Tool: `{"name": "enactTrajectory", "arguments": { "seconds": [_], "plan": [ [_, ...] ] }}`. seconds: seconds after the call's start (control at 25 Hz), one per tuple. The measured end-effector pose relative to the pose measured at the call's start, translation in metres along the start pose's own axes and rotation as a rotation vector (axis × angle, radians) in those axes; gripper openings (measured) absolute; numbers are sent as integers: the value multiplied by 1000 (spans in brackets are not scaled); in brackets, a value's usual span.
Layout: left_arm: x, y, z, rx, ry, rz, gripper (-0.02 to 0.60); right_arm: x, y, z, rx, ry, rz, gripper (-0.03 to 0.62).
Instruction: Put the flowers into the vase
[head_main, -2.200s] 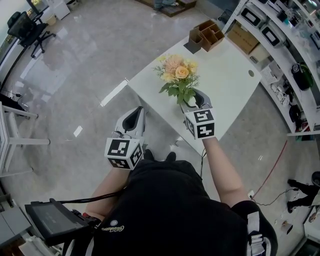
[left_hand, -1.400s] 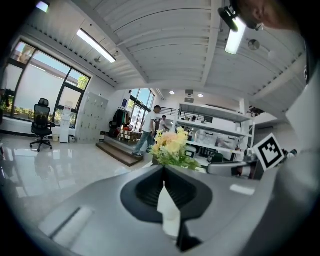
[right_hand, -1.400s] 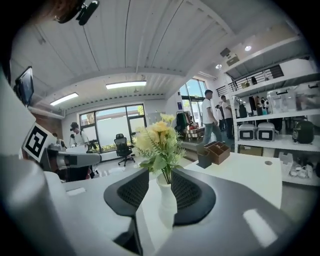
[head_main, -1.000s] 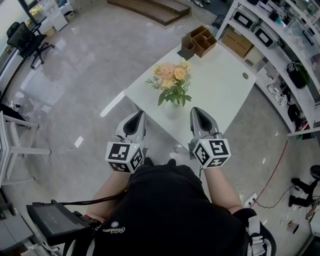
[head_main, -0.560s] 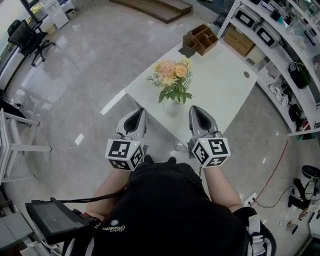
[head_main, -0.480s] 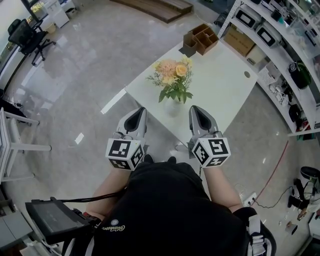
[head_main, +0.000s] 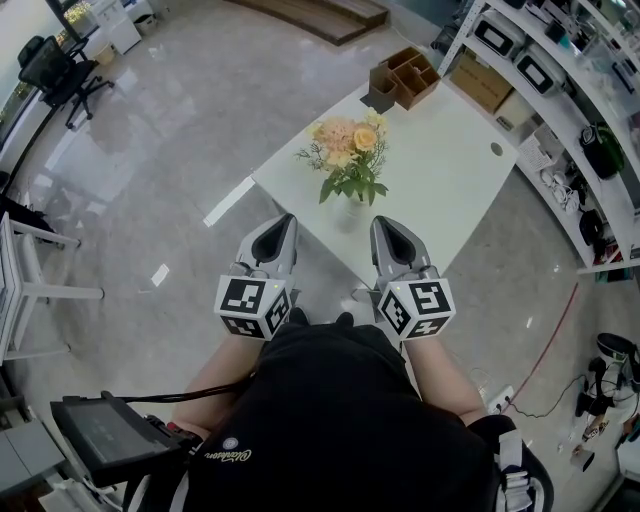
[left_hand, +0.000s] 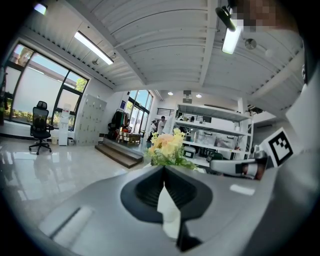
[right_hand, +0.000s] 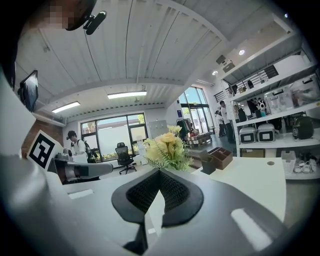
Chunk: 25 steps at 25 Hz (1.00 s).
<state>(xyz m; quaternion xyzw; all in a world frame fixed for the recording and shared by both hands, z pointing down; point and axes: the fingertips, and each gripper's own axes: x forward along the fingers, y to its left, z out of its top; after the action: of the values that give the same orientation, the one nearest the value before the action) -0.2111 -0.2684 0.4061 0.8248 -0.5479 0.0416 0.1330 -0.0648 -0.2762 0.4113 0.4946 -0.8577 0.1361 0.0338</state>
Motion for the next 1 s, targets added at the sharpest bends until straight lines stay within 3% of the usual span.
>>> {"name": "enactTrajectory", "arguments": {
  "seconds": [1.0],
  "plan": [
    [4,3,-2,-3,8,-2,6,6,-2,-5,-16,20,-8,0]
  ]
}}
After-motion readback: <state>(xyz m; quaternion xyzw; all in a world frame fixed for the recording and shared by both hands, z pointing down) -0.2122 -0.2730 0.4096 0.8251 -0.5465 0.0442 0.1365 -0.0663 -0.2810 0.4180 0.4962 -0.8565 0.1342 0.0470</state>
